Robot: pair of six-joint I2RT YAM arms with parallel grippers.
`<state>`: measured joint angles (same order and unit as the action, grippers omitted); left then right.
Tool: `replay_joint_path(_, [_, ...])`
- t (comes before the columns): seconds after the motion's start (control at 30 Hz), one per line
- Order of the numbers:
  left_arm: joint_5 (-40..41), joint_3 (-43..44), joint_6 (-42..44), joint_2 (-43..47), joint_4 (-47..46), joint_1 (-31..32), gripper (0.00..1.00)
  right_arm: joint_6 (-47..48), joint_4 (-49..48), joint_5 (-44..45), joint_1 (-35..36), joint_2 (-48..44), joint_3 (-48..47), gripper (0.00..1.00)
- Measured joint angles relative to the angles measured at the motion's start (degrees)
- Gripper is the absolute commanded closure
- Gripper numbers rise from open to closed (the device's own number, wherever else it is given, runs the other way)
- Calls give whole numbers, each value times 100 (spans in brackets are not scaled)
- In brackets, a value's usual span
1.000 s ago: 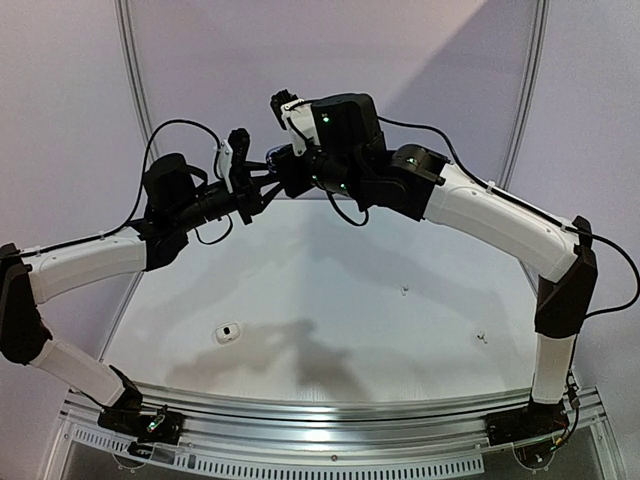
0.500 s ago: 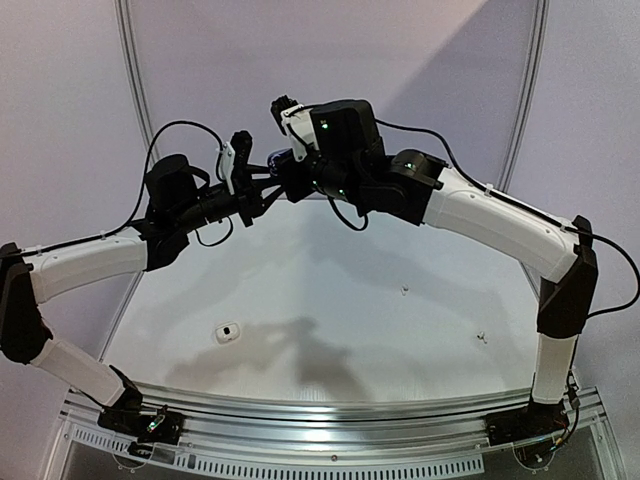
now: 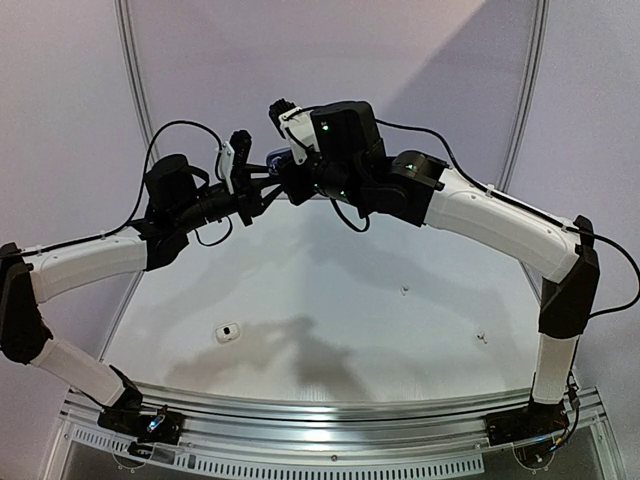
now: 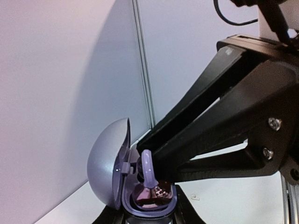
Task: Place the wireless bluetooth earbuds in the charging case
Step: Insert the left earbud into the left side groove of the charging case.
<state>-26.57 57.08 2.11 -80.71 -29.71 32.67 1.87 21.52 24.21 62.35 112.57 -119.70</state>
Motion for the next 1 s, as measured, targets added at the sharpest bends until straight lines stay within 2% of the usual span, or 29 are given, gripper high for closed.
replay_joint_path(0.13, [-15, 0, -20, 0, 0, 0, 100, 61, 0, -7, 0, 0, 0, 89])
replay_joint_path(0.5, [-85, 0, -46, 0, 0, -4, 100, 216, -2, 7, 7, 4, 0, 82])
replay_joint_path(0.8, [-122, -9, -61, 0, 0, -7, 100, 184, 31, 46, 28, 4, 7, 81])
replay_joint_path(1.0, [-122, -83, -63, 0, 13, -7, 100, 142, 55, 92, 33, 2, 76, 77])
